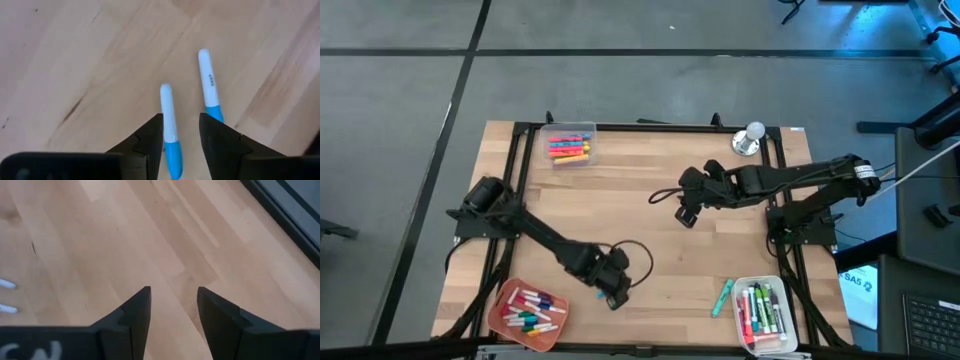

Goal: Pick & Place Markers
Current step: Put the bottom center pitch blue pen into the orange bin

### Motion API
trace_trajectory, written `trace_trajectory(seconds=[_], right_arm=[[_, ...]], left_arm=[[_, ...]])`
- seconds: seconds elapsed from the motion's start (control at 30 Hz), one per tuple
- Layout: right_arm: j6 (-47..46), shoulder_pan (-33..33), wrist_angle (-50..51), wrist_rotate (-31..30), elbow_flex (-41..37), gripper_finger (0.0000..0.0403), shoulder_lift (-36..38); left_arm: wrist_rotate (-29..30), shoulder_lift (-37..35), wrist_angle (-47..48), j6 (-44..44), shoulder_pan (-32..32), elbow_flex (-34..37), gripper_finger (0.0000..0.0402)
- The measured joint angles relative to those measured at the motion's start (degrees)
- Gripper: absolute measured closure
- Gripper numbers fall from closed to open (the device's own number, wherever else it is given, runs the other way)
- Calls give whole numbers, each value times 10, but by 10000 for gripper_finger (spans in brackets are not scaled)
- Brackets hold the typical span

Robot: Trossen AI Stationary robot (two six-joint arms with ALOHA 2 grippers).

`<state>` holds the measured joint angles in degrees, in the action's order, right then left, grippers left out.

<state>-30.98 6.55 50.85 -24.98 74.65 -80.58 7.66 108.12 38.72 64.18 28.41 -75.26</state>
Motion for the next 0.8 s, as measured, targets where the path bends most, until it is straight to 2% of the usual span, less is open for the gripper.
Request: trace_trajectory(seconds=[0.13, 0.43, 0.53, 0.73, 0.8], right_arm=[[14, 0, -2, -11, 0, 242, -1], [30, 0, -8, -21, 0, 242, -2], [30, 0, -8, -20, 0, 242, -2], [29, 0, -8, -6, 0, 242, -2], [23, 0, -8, -3, 0, 242, -2]], left_arm=[[27, 18, -1, 1, 17, 0, 268], [25, 64, 6, 2, 16, -1, 250], [-6, 83, 19, -1, 8, -4, 270], [-34, 84, 46, -40, -4, -5, 361], [-46, 71, 57, -61, -15, -4, 377]])
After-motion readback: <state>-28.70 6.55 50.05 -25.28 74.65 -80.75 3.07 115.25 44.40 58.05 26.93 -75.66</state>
